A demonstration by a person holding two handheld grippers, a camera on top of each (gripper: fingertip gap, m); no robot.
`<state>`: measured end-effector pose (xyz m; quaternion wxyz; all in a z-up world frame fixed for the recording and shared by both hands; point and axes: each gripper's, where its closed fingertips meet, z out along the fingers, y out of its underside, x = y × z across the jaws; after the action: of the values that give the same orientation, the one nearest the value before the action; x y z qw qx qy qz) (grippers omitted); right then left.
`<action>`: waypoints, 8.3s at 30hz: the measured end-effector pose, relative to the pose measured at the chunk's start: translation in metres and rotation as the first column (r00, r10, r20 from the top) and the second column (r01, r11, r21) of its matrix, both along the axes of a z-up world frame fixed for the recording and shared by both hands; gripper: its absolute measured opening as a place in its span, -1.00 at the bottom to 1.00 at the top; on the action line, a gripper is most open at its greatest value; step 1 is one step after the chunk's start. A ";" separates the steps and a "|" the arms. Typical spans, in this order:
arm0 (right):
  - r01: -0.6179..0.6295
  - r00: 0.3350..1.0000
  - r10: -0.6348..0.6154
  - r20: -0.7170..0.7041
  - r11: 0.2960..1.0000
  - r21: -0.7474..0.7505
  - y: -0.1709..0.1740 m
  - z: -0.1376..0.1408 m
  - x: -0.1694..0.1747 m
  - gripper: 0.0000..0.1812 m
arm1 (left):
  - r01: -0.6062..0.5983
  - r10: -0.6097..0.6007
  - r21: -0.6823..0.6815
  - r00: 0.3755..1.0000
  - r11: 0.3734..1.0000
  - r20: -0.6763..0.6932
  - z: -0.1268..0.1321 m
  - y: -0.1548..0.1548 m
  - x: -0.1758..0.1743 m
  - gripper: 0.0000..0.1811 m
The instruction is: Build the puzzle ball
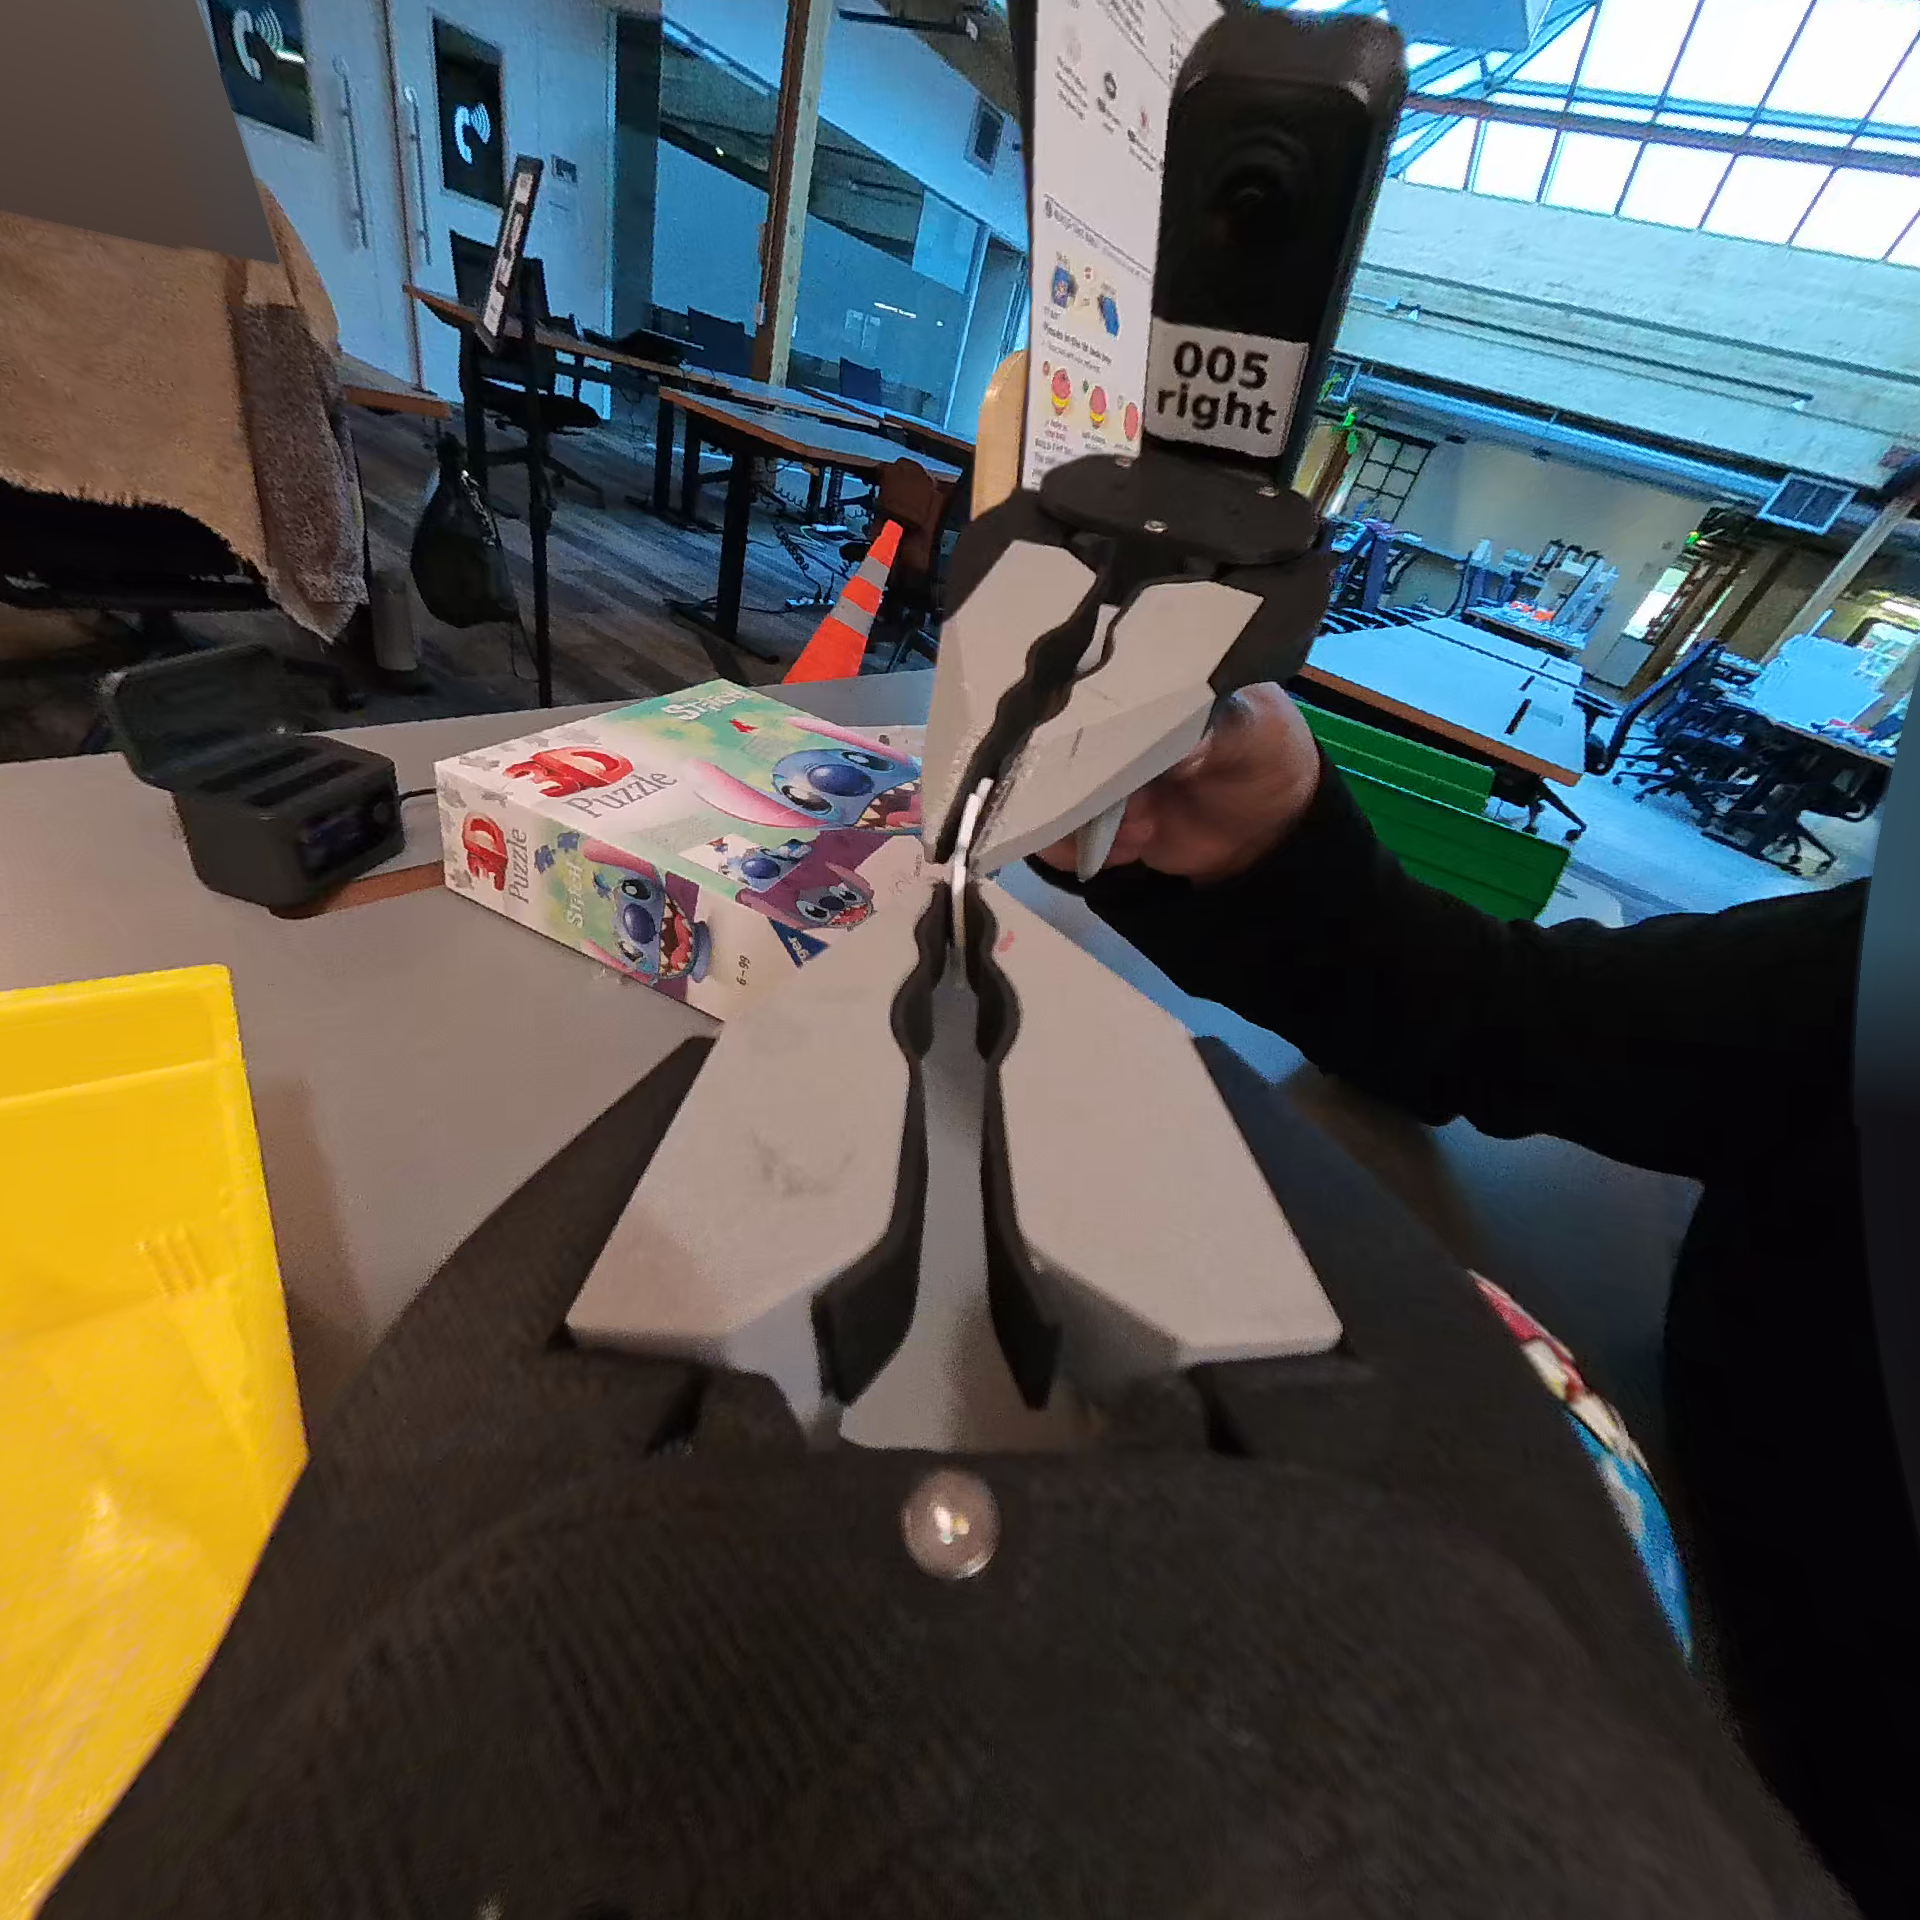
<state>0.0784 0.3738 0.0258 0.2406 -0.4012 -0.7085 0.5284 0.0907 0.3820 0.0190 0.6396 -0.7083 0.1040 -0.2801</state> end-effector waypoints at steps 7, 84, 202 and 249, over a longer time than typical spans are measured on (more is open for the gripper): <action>0.007 0.999 -0.006 0.050 0.999 -0.035 0.000 -0.007 0.003 -1.00 | 0.031 -0.031 -0.019 1.000 0.999 0.002 -0.007 -0.001 0.002 -0.99; -0.054 0.982 0.058 0.178 0.998 -0.029 -0.010 -0.034 0.012 -0.97 | 0.069 -0.096 -0.236 0.990 0.969 -0.106 -0.054 -0.014 0.012 -1.00; -0.458 0.805 0.326 0.496 0.873 0.169 -0.062 -0.093 0.042 -0.91 | -0.202 -0.078 -0.515 0.879 0.833 -0.471 -0.090 -0.078 0.028 -1.00; -0.487 0.837 0.382 0.390 0.847 0.215 -0.071 -0.077 0.042 -1.00 | -0.179 -0.041 -0.492 0.914 0.852 -0.403 -0.077 -0.079 0.029 -0.88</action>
<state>0.1207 0.3029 -0.0514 0.0487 -0.2688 -0.8846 0.3779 0.1199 0.3027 -0.0583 0.3995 -0.8995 0.1265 -0.1239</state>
